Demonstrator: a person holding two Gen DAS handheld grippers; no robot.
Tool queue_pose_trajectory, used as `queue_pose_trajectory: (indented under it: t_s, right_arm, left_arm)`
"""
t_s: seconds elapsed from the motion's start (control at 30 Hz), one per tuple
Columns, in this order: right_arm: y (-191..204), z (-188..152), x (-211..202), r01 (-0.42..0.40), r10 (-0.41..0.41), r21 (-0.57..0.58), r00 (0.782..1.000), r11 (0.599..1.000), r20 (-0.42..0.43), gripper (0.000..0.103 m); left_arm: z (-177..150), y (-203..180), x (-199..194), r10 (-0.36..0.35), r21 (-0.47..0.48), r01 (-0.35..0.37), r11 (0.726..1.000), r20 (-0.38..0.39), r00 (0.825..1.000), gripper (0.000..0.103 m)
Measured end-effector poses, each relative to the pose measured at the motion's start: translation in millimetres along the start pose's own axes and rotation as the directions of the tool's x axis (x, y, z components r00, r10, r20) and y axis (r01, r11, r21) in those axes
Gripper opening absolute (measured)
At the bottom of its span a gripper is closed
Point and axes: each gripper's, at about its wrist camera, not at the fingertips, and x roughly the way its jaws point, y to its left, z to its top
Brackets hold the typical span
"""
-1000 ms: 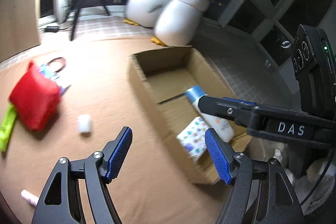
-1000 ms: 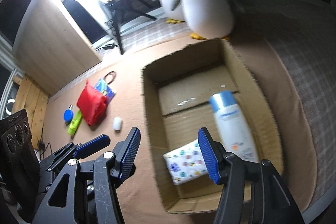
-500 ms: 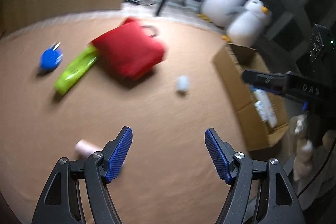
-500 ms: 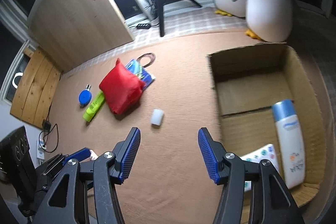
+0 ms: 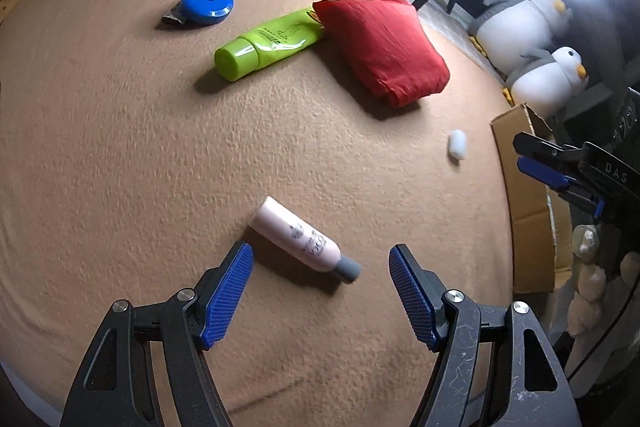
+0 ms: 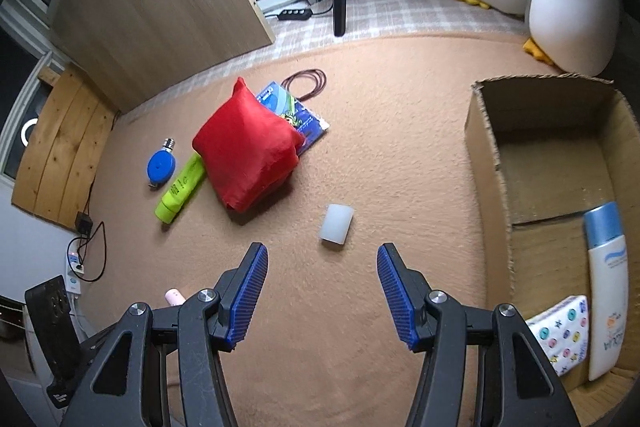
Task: Organize objects
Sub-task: 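Grasp the white cylinder with the right gripper while the left grasps the pink-white bottle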
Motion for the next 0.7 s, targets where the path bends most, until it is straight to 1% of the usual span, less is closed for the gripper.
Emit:
queue_pose_trajectory:
  t_s: [0.1,0.17,0.23,0.37,0.43,0.5,0.63,0.7]
  right_arm:
    - [1,3,8,0.01,-0.01,-0.01,1.0,1.0,-0.015,0.053]
    - [2,4,13,0.015,-0.015,-0.013,1.0,1.0,-0.025,0.053]
    - [1,5,19,0.014,-0.014,-0.009,0.999,1.0,-0.038,0.053]
    - [-3,8,29,0.007,-0.006,0.006,0.998,1.0,-0.064,0.053]
    - [-5,10,34,0.005,-0.004,0.015,0.997,1.0,-0.074,0.053]
    - [-6,11,40,0.003,-0.001,0.024,0.996,1.0,-0.086,0.053]
    - [-7,14,49,0.008,-0.005,0.029,0.995,1.0,-0.098,0.053]
    - [-6,15,53,0.021,-0.019,0.022,0.995,1.0,-0.099,0.052]
  left_arm:
    - [4,0,8,-0.003,-0.006,0.003,1.0,-0.007,1.0,0.073]
    - [5,-2,13,0.002,-0.004,-0.002,1.0,-0.016,1.0,0.069]
    - [6,-7,17,0.009,0.003,-0.009,1.0,-0.024,1.0,0.062]
    - [9,-16,21,0.031,0.037,-0.03,0.999,-0.021,0.999,0.056]
    - [10,-19,23,0.035,0.047,-0.034,0.998,-0.021,0.999,0.049]
    - [12,-22,24,0.038,0.055,-0.037,0.998,-0.023,0.999,0.044]
    - [13,-25,25,0.049,0.071,-0.048,0.996,-0.018,0.999,0.041]
    - [14,-28,25,0.054,0.079,-0.053,0.995,-0.017,0.998,0.038]
